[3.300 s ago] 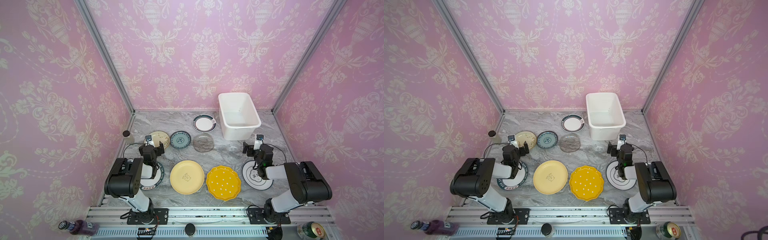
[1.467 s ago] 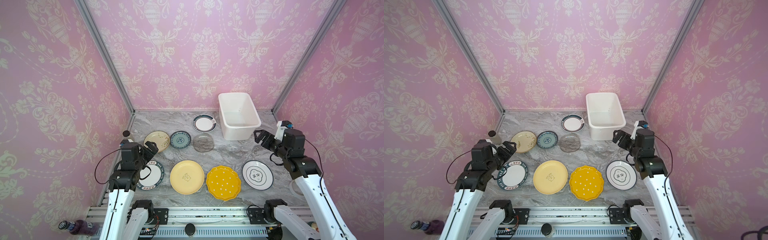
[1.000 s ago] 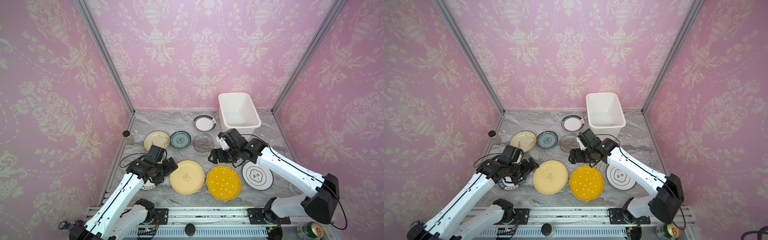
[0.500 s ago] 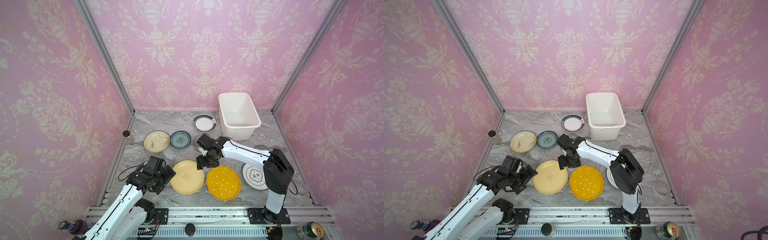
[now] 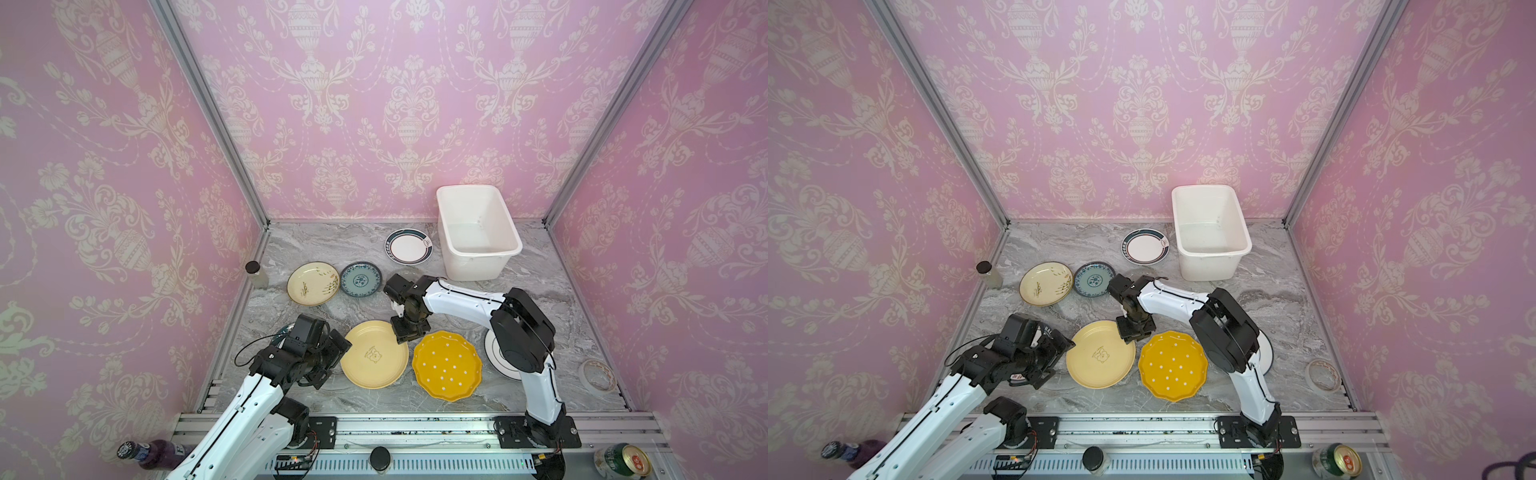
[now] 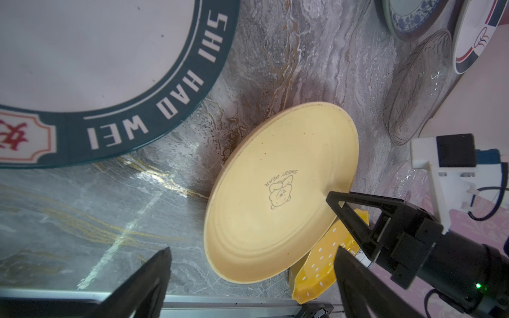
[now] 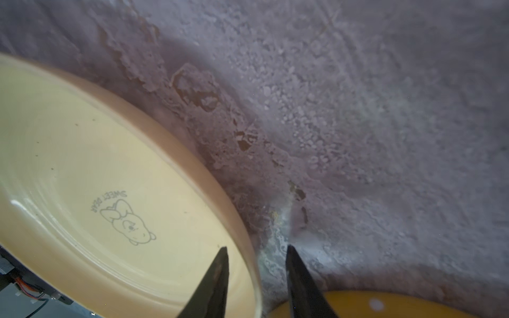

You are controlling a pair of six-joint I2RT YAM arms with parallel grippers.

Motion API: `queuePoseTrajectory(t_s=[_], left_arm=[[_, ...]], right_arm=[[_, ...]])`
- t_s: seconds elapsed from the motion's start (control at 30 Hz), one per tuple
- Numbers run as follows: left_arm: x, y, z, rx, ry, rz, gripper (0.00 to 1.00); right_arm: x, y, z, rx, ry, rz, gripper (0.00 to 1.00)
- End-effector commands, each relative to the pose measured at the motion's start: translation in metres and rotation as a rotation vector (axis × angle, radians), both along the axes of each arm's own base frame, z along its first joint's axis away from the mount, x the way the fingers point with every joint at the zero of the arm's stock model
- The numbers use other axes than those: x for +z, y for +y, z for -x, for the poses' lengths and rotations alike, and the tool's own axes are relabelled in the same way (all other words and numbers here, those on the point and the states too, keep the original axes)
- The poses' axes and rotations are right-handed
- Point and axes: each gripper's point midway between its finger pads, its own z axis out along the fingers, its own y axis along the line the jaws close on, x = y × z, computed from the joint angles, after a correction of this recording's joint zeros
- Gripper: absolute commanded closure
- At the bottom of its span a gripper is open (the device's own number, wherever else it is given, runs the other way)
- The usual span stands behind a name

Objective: Place the plates into the plastic bin on the countertop
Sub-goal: 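Reach the right gripper to the pale yellow bear plate's rim while the left gripper hovers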

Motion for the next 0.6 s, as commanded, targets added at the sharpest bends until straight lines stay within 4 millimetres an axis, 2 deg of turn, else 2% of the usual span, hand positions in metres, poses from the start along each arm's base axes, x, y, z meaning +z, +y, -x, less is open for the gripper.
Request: queuePoseTrajectory(t_s=[0.0,0.13,0.3,0.47,0.57], left_arm=[[-0.006,0.001,0.007,0.011,0.029,0.001,0.06],[-0.009,0.000,0.006,0.016,0.035,0.010,0.05],[-0.009,-0.002,0.004,0.006,0.044,0.006,0.05],[-0.003,-0.005,0.000,-0.010,0.026,0.011,0.05],[0.013,-0.007,-0.008,-0.036,-0.023,0.012,0.05]], right_arm=[[0.005,0.004,-0.005,0.012,-0.018,-0.006,0.73],[-0.001,0.000,-0.004,0.017,-0.013,0.012,0.88],[-0.002,-0.002,-0.004,0.017,-0.015,0.015,1.00],[0.013,-0.005,-0.009,0.004,-0.043,0.011,1.00],[0.034,-0.007,-0.016,-0.024,-0.064,-0.014,1.00]])
